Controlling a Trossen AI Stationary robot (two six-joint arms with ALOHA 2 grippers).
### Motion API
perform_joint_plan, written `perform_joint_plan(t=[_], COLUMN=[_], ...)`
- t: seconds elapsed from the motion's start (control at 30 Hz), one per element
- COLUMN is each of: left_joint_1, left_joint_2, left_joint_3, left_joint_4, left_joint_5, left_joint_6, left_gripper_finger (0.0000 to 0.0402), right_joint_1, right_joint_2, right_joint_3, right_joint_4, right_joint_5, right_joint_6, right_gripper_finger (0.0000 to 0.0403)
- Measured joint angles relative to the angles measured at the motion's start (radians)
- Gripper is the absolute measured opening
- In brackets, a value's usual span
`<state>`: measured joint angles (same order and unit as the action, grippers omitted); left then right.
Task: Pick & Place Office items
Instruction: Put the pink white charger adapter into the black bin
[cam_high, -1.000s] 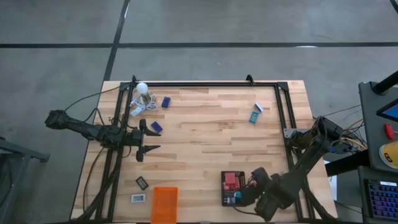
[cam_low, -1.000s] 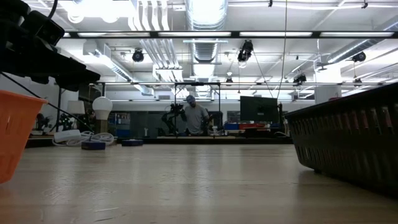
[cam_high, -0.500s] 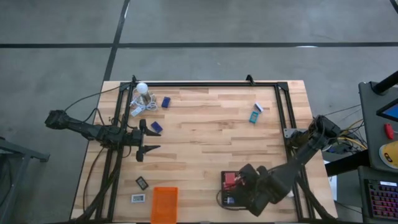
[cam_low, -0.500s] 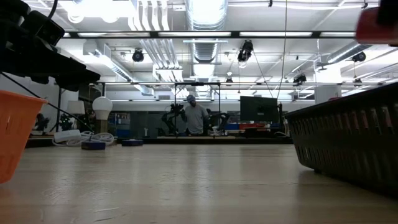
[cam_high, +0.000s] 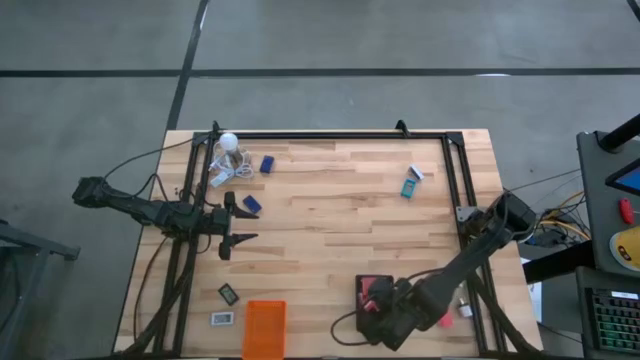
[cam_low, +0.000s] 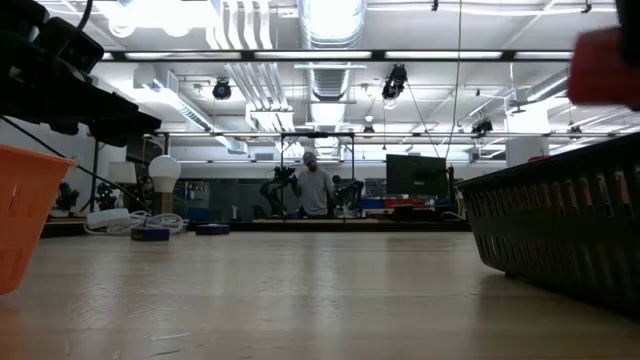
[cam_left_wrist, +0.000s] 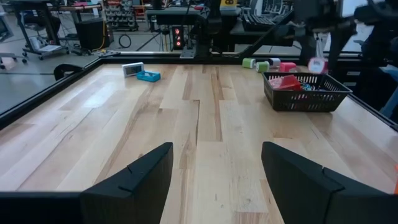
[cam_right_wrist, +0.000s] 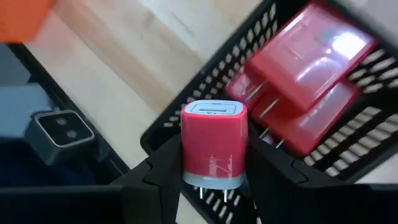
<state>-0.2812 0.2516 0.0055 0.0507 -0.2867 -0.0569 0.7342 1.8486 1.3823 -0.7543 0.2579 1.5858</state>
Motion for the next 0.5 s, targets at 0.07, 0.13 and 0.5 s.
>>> perform_joint_plan(t=[0.07, 0.13, 0.5], left_joint_1=[0.000, 0.000, 0.000], left_joint_2=[0.001, 0.001, 0.001], left_joint_3=[0.000, 0.000, 0.000], left_joint_4=[0.000, 0.000, 0.000], left_joint_5=[0.000, 0.000, 0.000], left_joint_6=[0.000, 0.000, 0.000], left_gripper_finger=[0.0253, 0.0253, 0.0253], right_joint_1=[0.000, 0.001, 0.001], right_joint_2=[0.019, 0.032, 0.107], right_joint_3=[0.000, 0.002, 0.004], right_joint_4=[0.004, 0.021, 0.059], right_joint_5=[-0.018, -0.033, -0.186], right_joint_6=[0.008, 0.009, 0.011], right_gripper_finger=[0.0144, 0.0146, 0.0152])
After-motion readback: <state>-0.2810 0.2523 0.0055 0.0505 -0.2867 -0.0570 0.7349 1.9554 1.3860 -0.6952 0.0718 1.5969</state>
